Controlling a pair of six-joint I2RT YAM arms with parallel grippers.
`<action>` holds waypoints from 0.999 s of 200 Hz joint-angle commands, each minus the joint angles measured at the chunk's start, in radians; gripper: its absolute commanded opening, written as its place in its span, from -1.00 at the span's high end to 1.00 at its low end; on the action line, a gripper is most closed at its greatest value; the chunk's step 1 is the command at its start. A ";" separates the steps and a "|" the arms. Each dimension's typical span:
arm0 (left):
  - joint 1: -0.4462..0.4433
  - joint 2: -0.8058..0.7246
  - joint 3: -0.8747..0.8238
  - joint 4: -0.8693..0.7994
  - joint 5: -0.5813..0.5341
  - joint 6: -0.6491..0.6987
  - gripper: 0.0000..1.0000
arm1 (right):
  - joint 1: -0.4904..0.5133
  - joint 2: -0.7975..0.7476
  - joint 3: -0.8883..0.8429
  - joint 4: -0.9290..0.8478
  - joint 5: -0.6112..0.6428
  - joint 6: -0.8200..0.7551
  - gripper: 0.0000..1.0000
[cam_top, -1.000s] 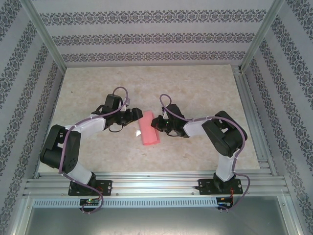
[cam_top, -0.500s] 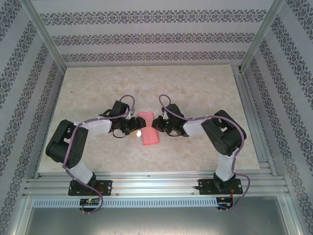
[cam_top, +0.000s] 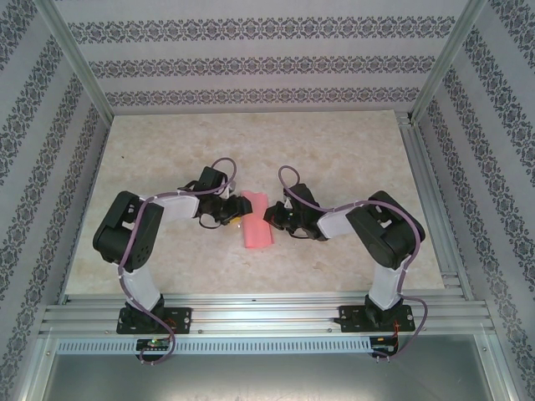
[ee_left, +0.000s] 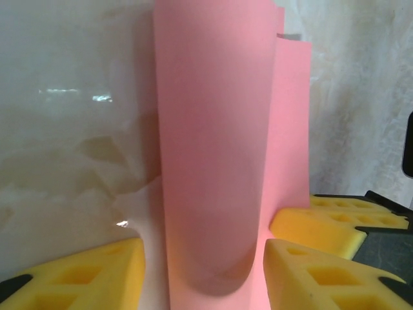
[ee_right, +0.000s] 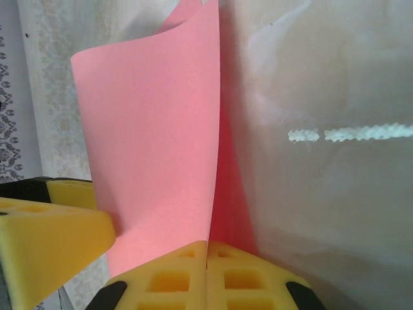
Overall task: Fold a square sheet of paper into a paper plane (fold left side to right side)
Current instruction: First fold in half a square sheet of paper at the center of the table.
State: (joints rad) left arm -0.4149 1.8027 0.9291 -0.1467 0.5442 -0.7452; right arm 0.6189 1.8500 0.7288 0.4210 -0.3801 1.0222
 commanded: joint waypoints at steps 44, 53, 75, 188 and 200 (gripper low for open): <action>-0.015 0.099 0.144 0.012 0.028 0.086 0.21 | -0.001 -0.049 -0.022 0.044 0.068 0.042 0.99; -0.014 0.110 0.168 -0.015 0.026 0.107 0.25 | 0.004 -0.051 -0.019 0.040 0.073 0.042 0.98; -0.015 0.139 0.227 -0.066 0.014 0.149 0.27 | 0.006 -0.047 -0.007 0.029 0.078 0.042 0.96; 0.029 0.031 0.190 -0.140 -0.044 0.196 -0.34 | 0.011 0.021 0.069 -0.006 0.087 0.012 0.84; 0.030 0.021 0.175 -0.137 -0.019 0.192 -0.34 | 0.011 0.026 0.073 -0.004 0.083 0.015 0.83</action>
State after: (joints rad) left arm -0.3992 1.8870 1.1309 -0.2672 0.5137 -0.5690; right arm 0.6201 1.8481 0.7776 0.4122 -0.2966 1.0527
